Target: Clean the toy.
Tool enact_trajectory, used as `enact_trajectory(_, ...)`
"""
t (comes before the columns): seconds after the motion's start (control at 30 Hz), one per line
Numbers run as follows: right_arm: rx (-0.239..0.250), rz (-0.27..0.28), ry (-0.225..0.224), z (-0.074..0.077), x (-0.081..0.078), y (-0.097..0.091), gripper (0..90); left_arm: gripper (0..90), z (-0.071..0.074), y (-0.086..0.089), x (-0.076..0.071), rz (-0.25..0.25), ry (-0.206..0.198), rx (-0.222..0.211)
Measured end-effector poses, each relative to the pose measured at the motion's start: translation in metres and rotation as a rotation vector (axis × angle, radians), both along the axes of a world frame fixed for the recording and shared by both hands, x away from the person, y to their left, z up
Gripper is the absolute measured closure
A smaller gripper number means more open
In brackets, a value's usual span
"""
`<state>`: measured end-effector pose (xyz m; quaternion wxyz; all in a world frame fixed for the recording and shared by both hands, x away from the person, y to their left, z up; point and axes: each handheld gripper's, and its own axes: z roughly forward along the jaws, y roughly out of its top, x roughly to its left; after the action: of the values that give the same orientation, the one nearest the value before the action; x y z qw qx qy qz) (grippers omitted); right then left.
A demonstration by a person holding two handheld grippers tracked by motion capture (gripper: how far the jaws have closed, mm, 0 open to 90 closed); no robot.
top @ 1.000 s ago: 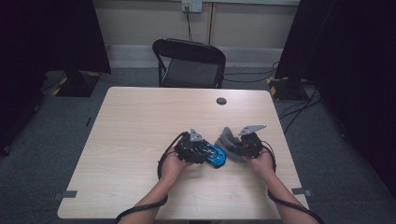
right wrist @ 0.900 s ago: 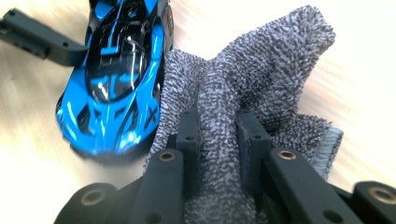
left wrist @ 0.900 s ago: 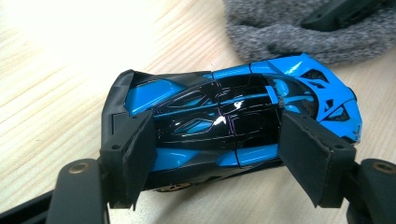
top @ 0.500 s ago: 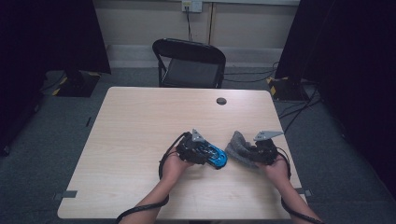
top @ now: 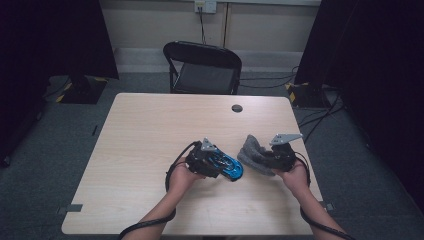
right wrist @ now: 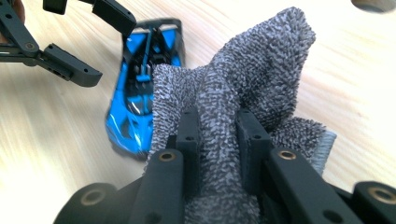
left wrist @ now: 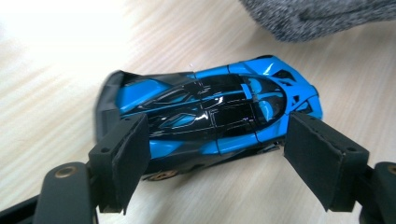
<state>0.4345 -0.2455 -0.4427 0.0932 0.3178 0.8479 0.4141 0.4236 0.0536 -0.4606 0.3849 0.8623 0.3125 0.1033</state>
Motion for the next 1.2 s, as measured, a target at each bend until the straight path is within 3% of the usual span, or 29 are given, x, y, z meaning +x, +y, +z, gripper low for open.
enact_trajectory(0.13, 0.009, 0.024, -0.007, 0.007, 0.003, 0.011, 74.3, 22.4, 0.008, 0.014, -0.003, 0.002, -0.012, -0.013)
enact_trajectory(0.3, 0.019, 0.098, -0.017, 0.017, 0.008, 0.042, 74.3, 22.1, 0.015, 0.045, -0.011, 0.027, -0.017, -0.030)
enact_trajectory(0.73, 0.000, 0.269, 0.003, 0.016, 0.017, 0.118, 74.3, 22.8, 0.015, 0.106, -0.031, 0.102, -0.002, -0.046)
enact_trajectory(0.83, -0.008, 0.336, -0.001, 0.018, 0.019, 0.145, 74.3, 22.5, 0.020, 0.122, -0.038, 0.096, -0.015, -0.060)
enact_trajectory(0.93, -0.018, 0.377, -0.009, 0.018, 0.019, 0.158, 74.3, 22.6, 0.022, 0.130, -0.043, 0.101, -0.017, -0.057)
enact_trajectory(0.97, -0.024, 0.406, -0.009, 0.017, 0.019, 0.172, 74.3, 22.6, 0.022, 0.134, -0.045, 0.103, -0.017, -0.066)
enact_trajectory(1.2, -0.049, 0.488, 0.015, 0.004, 0.017, 0.216, 74.1, 22.8, 0.036, 0.168, -0.057, 0.178, -0.044, -0.132)
